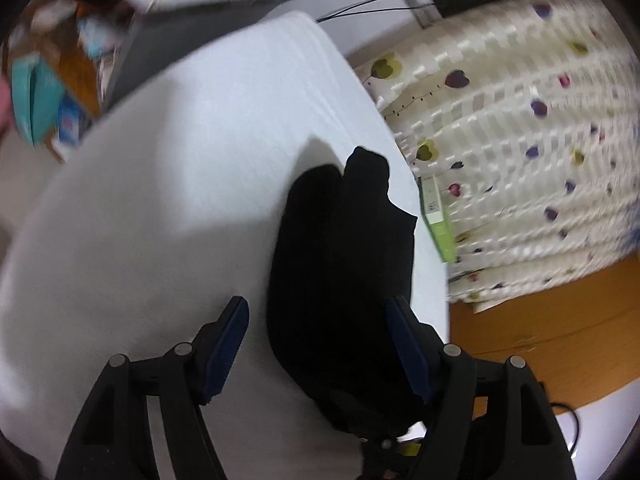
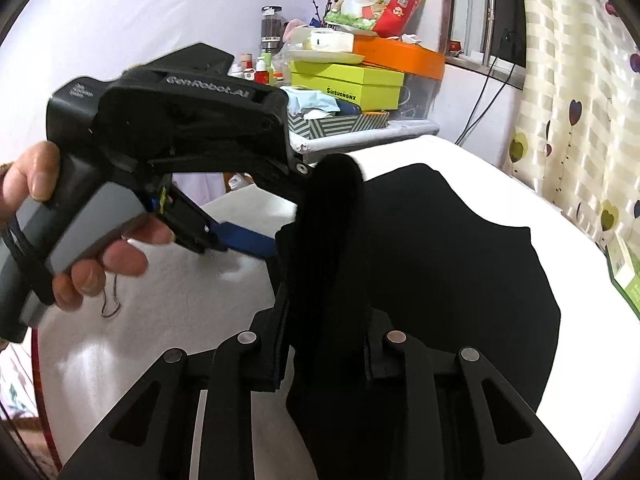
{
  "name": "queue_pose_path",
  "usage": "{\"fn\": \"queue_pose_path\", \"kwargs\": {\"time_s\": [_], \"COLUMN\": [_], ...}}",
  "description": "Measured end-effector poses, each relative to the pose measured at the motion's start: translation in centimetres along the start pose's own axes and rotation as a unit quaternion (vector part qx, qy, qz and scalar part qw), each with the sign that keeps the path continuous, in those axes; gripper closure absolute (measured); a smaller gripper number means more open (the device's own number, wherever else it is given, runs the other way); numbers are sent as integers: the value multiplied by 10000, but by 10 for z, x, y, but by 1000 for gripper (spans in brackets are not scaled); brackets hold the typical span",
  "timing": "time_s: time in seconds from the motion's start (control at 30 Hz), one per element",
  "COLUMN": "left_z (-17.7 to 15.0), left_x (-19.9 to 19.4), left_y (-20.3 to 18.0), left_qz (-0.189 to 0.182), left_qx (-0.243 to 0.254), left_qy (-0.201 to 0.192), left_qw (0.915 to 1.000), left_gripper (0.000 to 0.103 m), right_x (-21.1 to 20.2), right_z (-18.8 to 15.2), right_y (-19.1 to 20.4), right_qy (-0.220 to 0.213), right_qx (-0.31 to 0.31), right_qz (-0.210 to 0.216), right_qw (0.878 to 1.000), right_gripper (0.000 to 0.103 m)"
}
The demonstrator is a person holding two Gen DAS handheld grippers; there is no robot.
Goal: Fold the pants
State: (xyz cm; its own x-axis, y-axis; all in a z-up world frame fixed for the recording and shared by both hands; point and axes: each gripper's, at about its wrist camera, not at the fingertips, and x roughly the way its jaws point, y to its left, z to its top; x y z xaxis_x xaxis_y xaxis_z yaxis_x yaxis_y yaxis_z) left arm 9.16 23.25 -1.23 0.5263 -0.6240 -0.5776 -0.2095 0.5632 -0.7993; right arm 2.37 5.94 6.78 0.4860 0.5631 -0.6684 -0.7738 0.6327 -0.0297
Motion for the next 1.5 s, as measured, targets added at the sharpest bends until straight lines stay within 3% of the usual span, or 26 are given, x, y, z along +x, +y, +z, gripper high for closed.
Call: {"fn": "queue_pose_path", "kwargs": {"time_s": [0.13,0.37,0.53,0.73,0.8,0.87,0.97,1.07,1.13,1.2,1.33,1.4,1.5], "left_z": [1,14,20,26,25,20,12,5,1,-1,0,-2,-9], "left_x": [6,32,48,58,58,60,59,60,61,61,58,58,57], "left_y": [-7,-16,-33,-45,-50,-60,-68,-76,-81,-83,-81,-81,-85], "left_qz": [44,-427,-126,199,447,836,1220,1505,1756,1895,1824,1834,2016], "left_qx": [150,152,544,914,1147,1591,2031,2379,2658,2809,2789,2816,2967], "left_qy": [65,435,711,1003,1051,1082,971,878,818,789,791,765,611], "left_qw": [9999,9980,9959,9905,9868,9777,9667,9555,9444,9375,9395,9387,9314], "left_gripper": [27,27,27,30,36,45,48,48,46,46,46,46,45], "right_x": [-3,-5,-9,-37,-53,-67,-79,-69,-57,-46,-30,-22,-17], "right_z": [-1,-3,-5,-11,-18,-28,-49,-71,-83,-89,-83,-78,-69], "right_y": [-2,-2,10,-33,-56,-82,-120,-154,-170,-179,-186,-187,-183], "right_qy": [-51,-52,-67,-56,-94,-97,1,502,679,580,470,469,472], "right_qx": [84,-6,-377,664,1025,1458,2102,2747,3234,3568,3852,3917,3828], "right_qz": [62,123,64,1015,1193,1128,769,162,521,982,1443,1552,1629], "right_qw": [9999,9999,9992,9926,9875,9828,9746,9601,9424,9272,9103,9057,9081], "right_gripper": [76,76,70,66,63,58,57,57,57,56,55,55,52]}}
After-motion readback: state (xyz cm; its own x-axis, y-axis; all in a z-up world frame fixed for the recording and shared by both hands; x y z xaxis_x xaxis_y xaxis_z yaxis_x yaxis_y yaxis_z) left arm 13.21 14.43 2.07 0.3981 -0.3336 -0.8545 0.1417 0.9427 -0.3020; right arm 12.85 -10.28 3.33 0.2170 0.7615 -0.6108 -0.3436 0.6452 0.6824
